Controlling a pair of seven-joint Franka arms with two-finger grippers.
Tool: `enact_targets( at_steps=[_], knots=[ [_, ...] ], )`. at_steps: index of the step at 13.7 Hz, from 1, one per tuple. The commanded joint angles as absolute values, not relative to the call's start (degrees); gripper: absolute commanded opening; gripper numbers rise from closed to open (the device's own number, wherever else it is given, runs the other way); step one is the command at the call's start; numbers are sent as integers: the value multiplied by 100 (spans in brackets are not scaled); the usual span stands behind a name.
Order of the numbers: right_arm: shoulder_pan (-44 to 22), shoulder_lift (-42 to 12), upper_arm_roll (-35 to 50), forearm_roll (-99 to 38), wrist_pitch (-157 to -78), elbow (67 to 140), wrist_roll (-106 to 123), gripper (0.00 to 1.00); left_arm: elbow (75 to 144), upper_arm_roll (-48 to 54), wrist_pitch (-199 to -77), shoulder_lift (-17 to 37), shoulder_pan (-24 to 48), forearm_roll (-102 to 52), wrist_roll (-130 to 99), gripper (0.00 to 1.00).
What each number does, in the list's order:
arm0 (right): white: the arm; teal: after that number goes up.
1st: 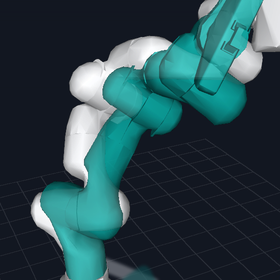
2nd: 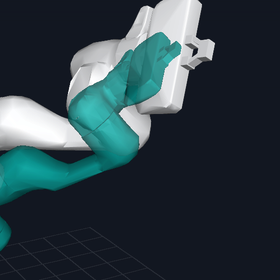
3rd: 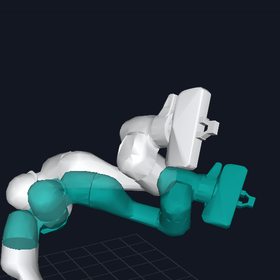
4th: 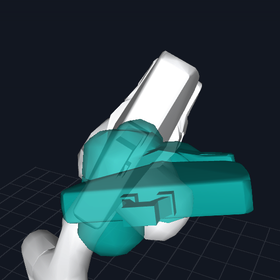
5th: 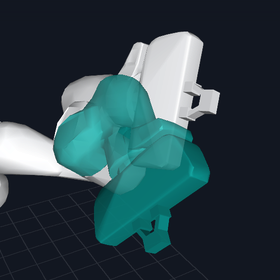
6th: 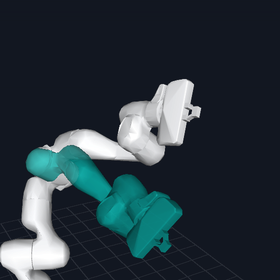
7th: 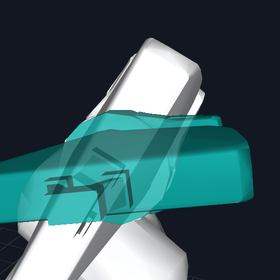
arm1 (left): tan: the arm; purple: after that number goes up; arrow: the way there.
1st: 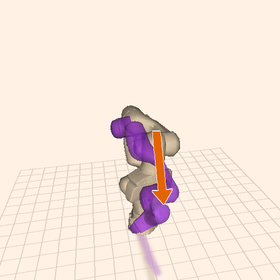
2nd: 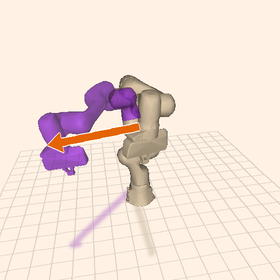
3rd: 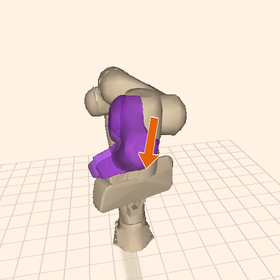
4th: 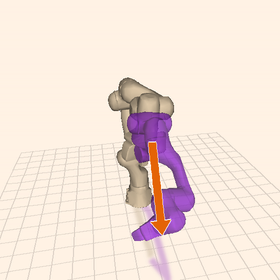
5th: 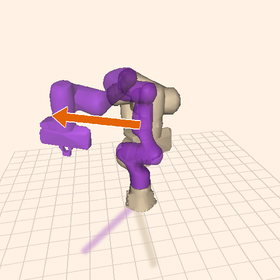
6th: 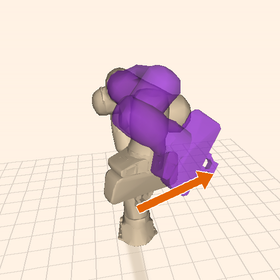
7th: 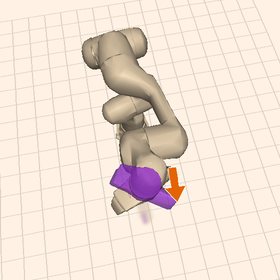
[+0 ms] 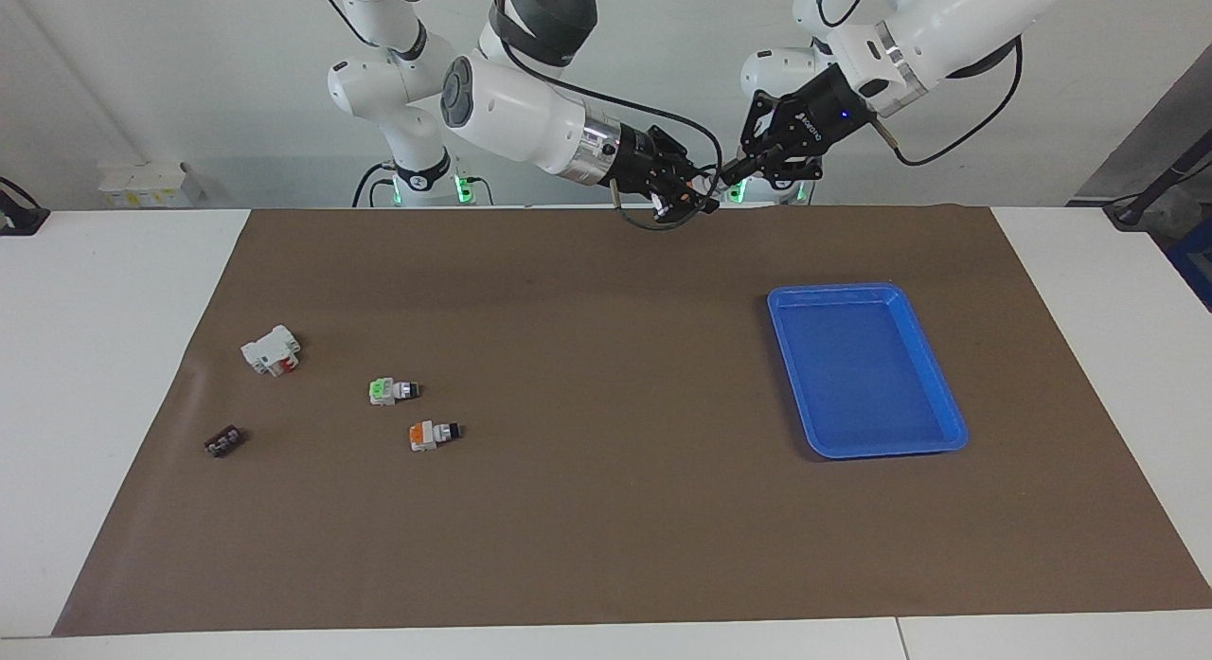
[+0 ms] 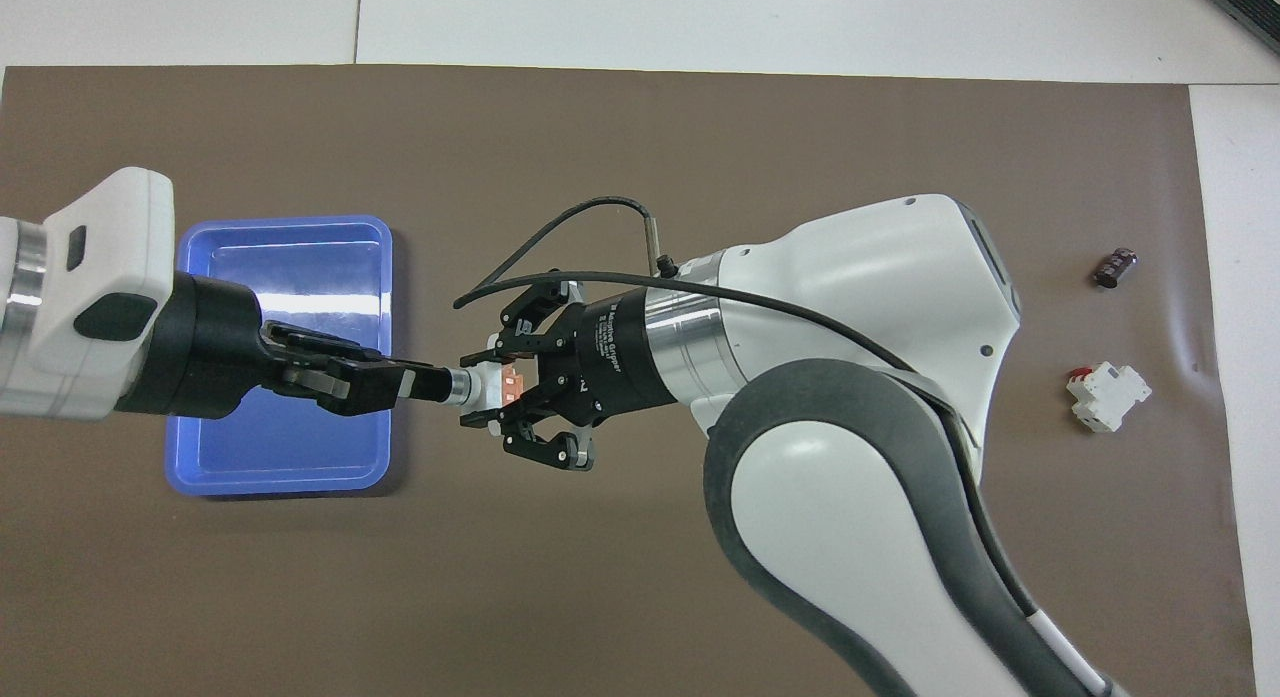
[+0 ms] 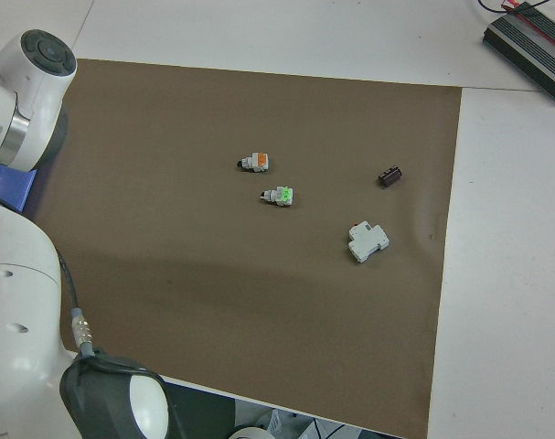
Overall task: Turn and place switch with both arms
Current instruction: 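Hold the switch with the left gripper and open the right gripper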
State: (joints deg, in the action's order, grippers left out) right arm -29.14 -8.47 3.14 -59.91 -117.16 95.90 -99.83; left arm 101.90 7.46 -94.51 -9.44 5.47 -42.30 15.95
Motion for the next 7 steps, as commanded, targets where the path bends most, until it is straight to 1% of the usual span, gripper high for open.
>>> enact_targets(
  at_steps=[1, 7],
  knots=[
    [-2804, -712, 246, -5871, -11795, 9659, -10072, 0, 10476, 712, -9071, -1222, 483, -4175, 2178, 0],
    [-2804, -712, 246, -5871, -11795, 9668, -10072, 0, 10450, 738, -9009, -1248, 492, -4166, 2733, 0]
  ],
)
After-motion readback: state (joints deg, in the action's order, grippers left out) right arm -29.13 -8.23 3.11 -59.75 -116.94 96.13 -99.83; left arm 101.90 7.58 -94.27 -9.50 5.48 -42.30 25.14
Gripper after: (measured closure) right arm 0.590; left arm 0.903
